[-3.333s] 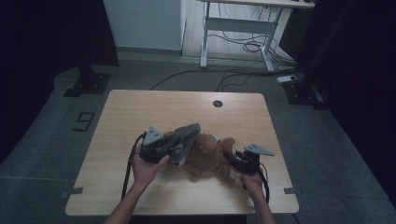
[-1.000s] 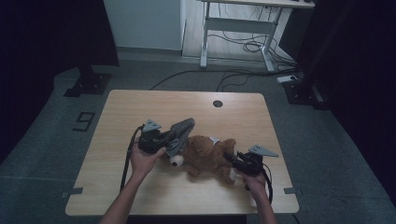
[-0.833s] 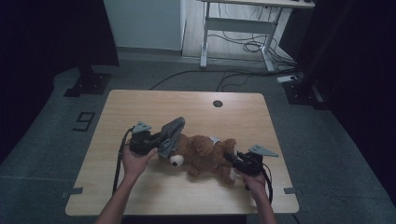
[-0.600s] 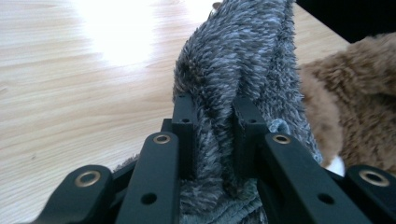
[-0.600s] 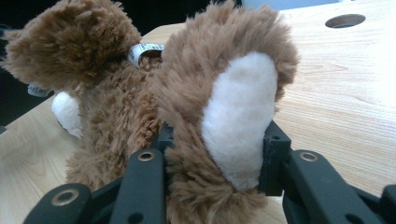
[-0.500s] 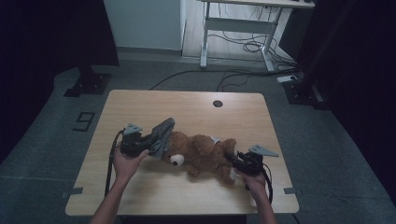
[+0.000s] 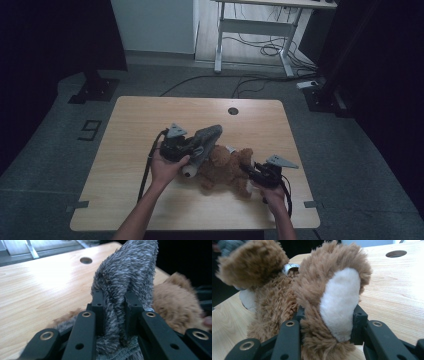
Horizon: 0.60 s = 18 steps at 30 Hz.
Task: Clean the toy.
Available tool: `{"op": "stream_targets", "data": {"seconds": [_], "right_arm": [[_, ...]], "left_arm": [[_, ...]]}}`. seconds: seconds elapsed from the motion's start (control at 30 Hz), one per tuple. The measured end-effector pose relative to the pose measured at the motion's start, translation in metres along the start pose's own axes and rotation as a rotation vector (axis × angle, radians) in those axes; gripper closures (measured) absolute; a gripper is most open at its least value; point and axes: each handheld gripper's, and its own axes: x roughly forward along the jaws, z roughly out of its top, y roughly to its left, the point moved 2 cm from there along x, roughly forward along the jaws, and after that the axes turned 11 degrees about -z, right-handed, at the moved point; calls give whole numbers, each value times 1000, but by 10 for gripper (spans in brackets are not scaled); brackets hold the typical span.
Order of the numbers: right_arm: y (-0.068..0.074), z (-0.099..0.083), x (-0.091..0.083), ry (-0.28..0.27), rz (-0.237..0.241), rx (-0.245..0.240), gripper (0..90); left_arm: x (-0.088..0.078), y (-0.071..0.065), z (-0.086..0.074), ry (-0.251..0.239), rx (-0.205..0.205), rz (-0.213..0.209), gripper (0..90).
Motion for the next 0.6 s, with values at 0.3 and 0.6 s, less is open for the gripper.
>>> {"op": "stream_targets", "data": {"seconds": [0.3,0.6], "right_arm": [[1,1,0,0,14,-2,619],[-1,0,0,1,11,8,618]], "left_arm": [[-7,17,-21,-4,-47,-1,740],[-37,52,-40,-27,-126,57,739]]}}
